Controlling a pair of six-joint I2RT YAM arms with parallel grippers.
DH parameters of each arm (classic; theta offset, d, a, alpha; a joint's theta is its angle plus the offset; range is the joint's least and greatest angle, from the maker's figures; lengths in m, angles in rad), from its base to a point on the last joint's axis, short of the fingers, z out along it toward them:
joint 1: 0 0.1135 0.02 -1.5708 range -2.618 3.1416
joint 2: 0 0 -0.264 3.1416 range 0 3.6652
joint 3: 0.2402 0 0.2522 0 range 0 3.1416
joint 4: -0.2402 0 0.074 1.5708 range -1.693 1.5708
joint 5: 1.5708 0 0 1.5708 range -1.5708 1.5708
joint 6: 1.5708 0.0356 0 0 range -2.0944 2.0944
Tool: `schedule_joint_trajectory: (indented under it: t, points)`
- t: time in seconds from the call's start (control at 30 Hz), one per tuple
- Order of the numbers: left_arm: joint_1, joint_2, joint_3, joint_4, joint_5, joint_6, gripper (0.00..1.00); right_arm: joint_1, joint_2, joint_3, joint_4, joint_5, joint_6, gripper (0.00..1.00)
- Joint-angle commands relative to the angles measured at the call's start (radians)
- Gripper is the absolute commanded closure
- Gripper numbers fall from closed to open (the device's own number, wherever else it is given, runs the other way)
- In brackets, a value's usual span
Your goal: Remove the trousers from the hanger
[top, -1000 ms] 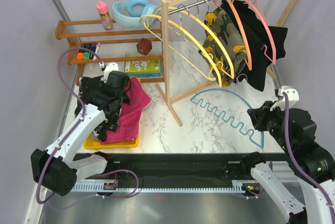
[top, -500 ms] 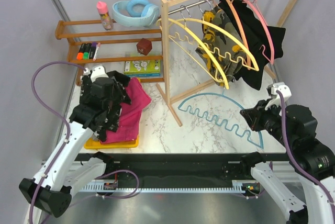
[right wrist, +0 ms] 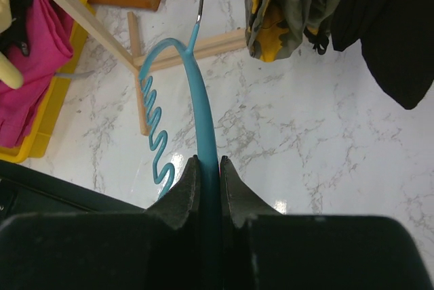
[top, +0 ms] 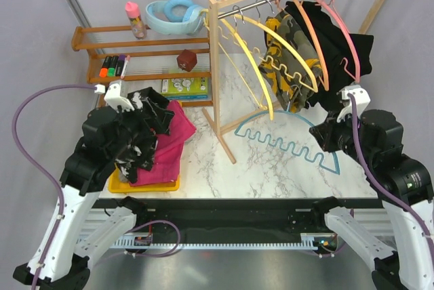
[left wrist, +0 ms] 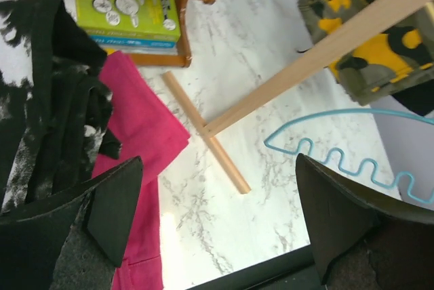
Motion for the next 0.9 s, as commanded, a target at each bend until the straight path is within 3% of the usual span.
schedule_joint_trajectory:
  t: [0.0, 0.2, 0.37, 0.87]
  points:
    - [0.001, -0.030, 0.055, 0.026, 0.116, 0.009, 0.01, 0.001, 0.033, 0.076, 0.046, 0.080, -0.026, 1.00]
    - [0.003, -0.050, 0.058, 0.043, 0.173, 0.005, 0.05, 0.001, 0.045, 0.055, 0.058, -0.081, -0.011, 1.00]
    - [0.003, -0.050, 0.044, 0.058, 0.192, 0.002, 0.08, 0.004, 0.059, 0.046, 0.050, -0.079, -0.034, 1.00]
    - [0.003, -0.047, 0.038, 0.092, 0.220, -0.006, 0.10, 0.061, 0.225, 0.289, 0.050, -0.141, -0.081, 1.00]
